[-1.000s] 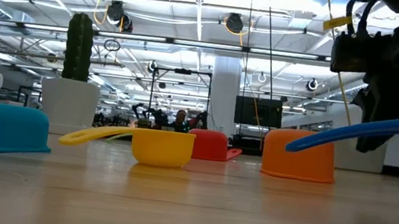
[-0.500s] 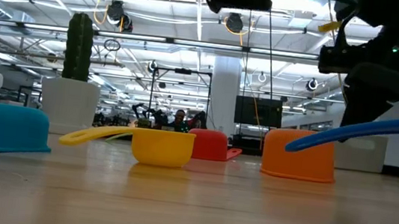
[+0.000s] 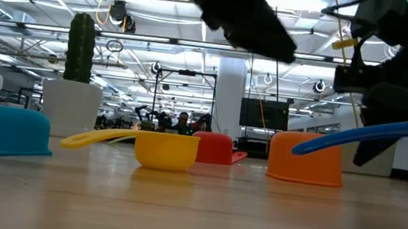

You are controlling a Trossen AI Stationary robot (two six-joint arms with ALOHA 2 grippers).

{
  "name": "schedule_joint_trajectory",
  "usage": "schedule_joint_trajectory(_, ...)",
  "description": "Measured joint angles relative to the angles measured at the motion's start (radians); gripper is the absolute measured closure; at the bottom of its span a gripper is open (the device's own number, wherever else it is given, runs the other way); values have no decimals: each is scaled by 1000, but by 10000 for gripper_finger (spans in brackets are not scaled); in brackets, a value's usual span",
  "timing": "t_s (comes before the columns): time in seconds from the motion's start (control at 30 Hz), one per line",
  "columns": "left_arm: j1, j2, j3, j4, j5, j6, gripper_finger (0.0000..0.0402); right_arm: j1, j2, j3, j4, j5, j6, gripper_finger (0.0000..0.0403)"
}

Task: Nest measuring cups in basket
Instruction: Put the orange measuring cup in the gray bin

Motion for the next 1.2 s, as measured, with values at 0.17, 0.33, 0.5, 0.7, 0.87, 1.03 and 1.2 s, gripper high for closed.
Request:
schedule_joint_trajectory(0.17,-18,46,0,4,6,0,224,-7,-3,-26,9,4,118,271)
schedule_joint_trajectory(0.33,-20,54,0,21,3,-8,224,-49,-9,-27,14,-22,129,244)
schedule_joint_trajectory(0.5,-17,54,0,64,4,-11,224,-95,-15,-28,29,-22,64,203)
schedule_joint_trajectory(0.7,-53,54,0,265,91,-65,224,-113,-15,-28,58,-18,0,166)
schedule_joint_trajectory(0.87,-84,104,0,342,36,0,224,-113,-15,-28,68,-18,5,156)
schedule_joint_trajectory(1.03,-71,185,0,411,16,-1,224,-113,-15,-28,109,-14,19,156)
schedule_joint_trajectory(1.2,-62,224,-1,411,-51,0,224,-113,-15,-28,134,14,31,156)
